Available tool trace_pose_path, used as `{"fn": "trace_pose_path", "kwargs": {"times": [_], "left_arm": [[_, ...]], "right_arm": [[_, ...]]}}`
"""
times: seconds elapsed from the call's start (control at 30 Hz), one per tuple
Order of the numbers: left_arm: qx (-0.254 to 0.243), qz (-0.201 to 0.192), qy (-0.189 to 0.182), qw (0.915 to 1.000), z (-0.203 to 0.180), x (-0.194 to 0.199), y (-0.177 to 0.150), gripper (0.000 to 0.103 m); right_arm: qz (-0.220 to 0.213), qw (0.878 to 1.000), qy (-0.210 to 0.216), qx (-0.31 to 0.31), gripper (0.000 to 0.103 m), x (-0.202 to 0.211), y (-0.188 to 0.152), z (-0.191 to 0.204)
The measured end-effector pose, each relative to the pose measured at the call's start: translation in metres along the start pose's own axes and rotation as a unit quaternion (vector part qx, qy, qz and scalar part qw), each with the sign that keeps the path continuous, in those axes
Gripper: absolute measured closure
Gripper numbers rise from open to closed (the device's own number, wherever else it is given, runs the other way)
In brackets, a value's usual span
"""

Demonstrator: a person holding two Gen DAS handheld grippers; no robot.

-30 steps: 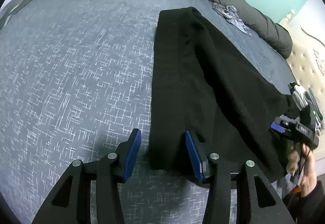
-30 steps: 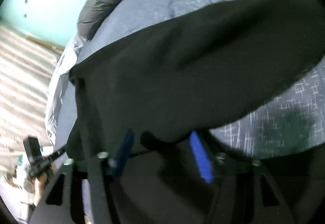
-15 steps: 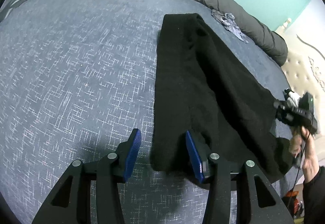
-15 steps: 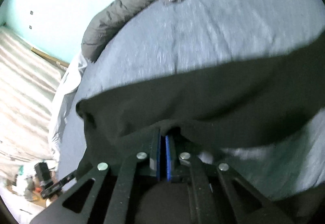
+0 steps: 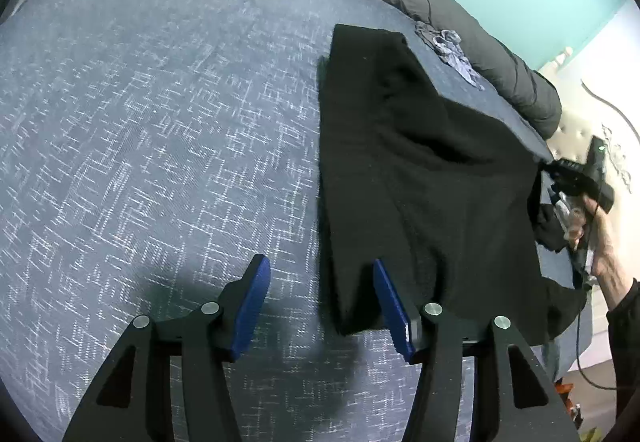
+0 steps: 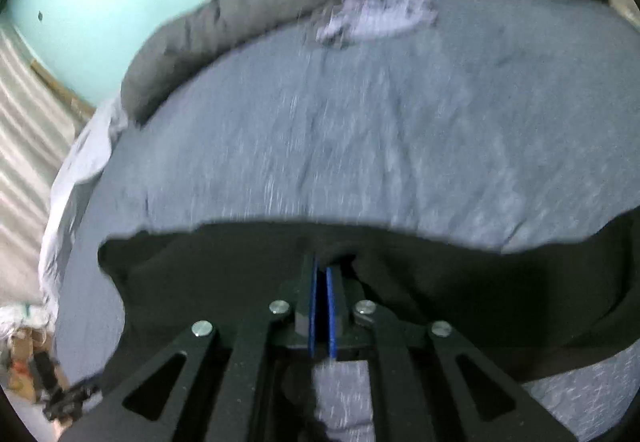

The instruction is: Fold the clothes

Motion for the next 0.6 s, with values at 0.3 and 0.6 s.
{"fn": "trace_pose_path", "kwargs": {"times": [0.3,0.6], "left_arm": [[-0.005,0.01,-0.021,0.9997,-0.013,0.003,-0.012,0.041],[-0.016,0.006,-0.022,0.9996,-0.016,-0.006,-0.023,0.041]], "right_arm": [[-0.001,0.999,0.034,0.023,0.066,0.047,-0.036,-0.027],[0.025,0.998,0.052,0.04,0.063,0.087,-0.087,-0.05]]}}
Point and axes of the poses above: each gripper's, at about its wrist camera, not at the fingertips, and x roughly against the way its jaws point, z to its left, y to its top, the point moved 8 cm from there along -x, roughly the way its jaws point, and after that the axes turned 11 degrees about -x, right-handed, at the moved point
